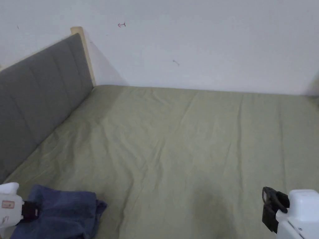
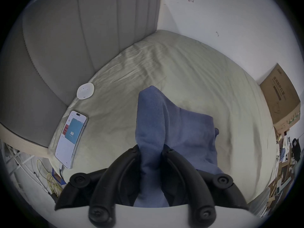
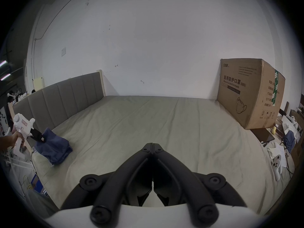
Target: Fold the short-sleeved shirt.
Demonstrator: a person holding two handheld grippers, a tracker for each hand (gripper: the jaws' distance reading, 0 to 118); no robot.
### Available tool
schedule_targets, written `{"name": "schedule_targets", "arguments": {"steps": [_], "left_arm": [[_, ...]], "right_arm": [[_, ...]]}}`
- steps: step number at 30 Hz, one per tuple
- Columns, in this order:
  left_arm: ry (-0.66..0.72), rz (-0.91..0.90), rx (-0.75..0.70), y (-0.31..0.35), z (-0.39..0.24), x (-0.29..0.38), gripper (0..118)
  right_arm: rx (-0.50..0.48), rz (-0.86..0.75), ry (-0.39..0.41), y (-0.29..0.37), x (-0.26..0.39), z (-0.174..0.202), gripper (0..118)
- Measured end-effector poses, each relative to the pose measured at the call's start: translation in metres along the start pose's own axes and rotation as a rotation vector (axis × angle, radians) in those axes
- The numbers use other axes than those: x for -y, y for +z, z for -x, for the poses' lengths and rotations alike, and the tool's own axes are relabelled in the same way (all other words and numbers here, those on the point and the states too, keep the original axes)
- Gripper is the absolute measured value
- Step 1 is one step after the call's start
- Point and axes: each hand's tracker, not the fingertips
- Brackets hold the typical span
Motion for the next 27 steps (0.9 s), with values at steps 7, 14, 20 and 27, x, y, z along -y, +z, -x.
{"name": "schedule_targets", "arguments": {"steps": [7, 14, 20, 27], "left_arm": [[0.009, 0.008, -0.025, 0.000, -0.018, -0.003, 71], [-0.037, -0.131, 0.007, 0.053, -0.055, -0.011, 94], [-0.057, -0.283, 0.055, 0.121, -0.100, -0.012, 94], [-0.114, -0.562, 0.087, 0.217, -0.170, 0.002, 93]], "right_arm": [[-0.019, 0.021, 0.006, -0.004, 0.003, 0.003, 0], [-0.015, -0.017, -0.006, 0.022, -0.008, -0.010, 0], [-0.012, -0.106, -0.016, 0.054, -0.035, -0.027, 0], [0.032, -0.216, 0.011, 0.101, -0.079, -0.042, 0]]}}
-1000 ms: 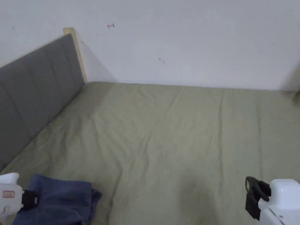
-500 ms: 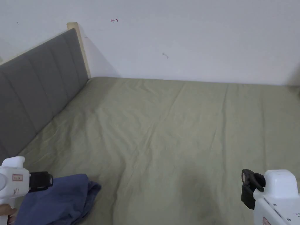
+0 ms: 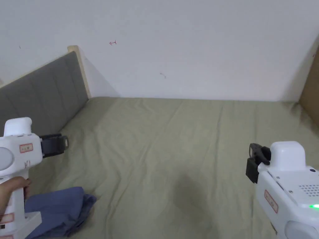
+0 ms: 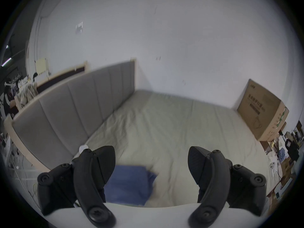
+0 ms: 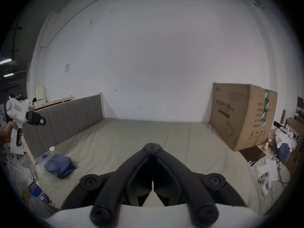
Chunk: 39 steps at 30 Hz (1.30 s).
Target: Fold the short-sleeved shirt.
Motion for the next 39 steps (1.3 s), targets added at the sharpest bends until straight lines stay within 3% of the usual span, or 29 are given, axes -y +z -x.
{"name": "schedule_targets", "arguments": {"steps": [7, 13, 15, 17, 19, 20, 29, 39], "left_arm": [[-0.044, -0.353, 0.018, 0.061, -0.086, 0.002, 93], [-0.112, -0.521, 0.038, 0.078, -0.155, 0.029, 91], [-0.130, -0.545, 0.058, 0.074, -0.173, 0.039, 85], [-0.147, -0.554, 0.079, 0.075, -0.188, 0.049, 68], [-0.166, -0.564, 0.156, 0.077, -0.201, 0.060, 10], [-0.170, -0.544, 0.174, 0.076, -0.206, 0.062, 0], [-0.159, -0.455, 0.274, 0.066, -0.224, 0.080, 0], [-0.152, -0.444, 0.280, 0.066, -0.222, 0.085, 0]], "right_arm": [[0.058, -0.077, 0.026, 0.034, -0.036, -0.023, 0], [0.088, -0.155, -0.005, 0.058, -0.049, -0.045, 0], [0.111, -0.176, 0.007, 0.065, -0.051, -0.049, 0], [0.125, -0.187, 0.012, 0.071, -0.052, -0.053, 0], [0.136, -0.197, 0.017, 0.074, -0.050, -0.058, 0], [0.143, -0.197, 0.022, 0.075, -0.049, -0.059, 0], [0.176, -0.188, 0.032, 0.078, -0.038, -0.070, 0], [0.172, -0.178, 0.017, 0.075, -0.033, -0.070, 0]]}}
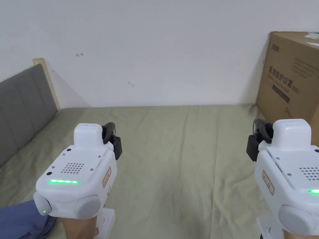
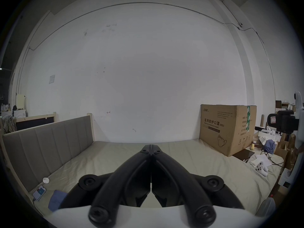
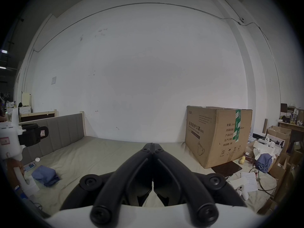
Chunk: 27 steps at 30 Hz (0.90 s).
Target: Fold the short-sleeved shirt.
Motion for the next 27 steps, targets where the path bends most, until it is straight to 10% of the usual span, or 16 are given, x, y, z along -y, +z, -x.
{"name": "schedule_targets", "arguments": {"steps": [27], "left_arm": [[-0.010, 0.010, -0.022, 0.0019, 0.0079, 0.0041, 0]], "right_arm": [[-0.017, -0.001, 0.016, 0.0020, -0.0018, 0.0088, 0]]}}
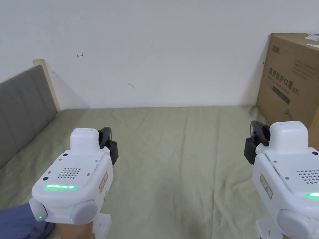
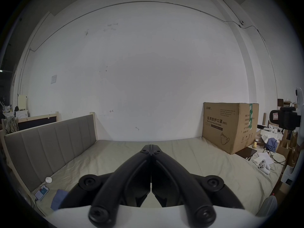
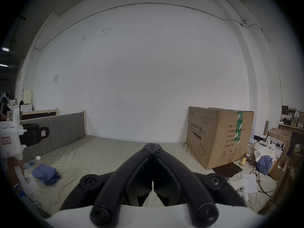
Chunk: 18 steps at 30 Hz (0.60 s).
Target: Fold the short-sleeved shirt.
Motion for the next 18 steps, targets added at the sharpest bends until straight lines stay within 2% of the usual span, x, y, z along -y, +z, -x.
{"name": "schedule_targets", "arguments": {"steps": [18], "left_arm": [[0.023, 0.019, -0.006, -0.0008, 0.0076, 0.0051, 0]], "right_arm": [[-0.008, 0.005, 0.004, -0.0022, 0.0019, 0.0017, 0]]}}
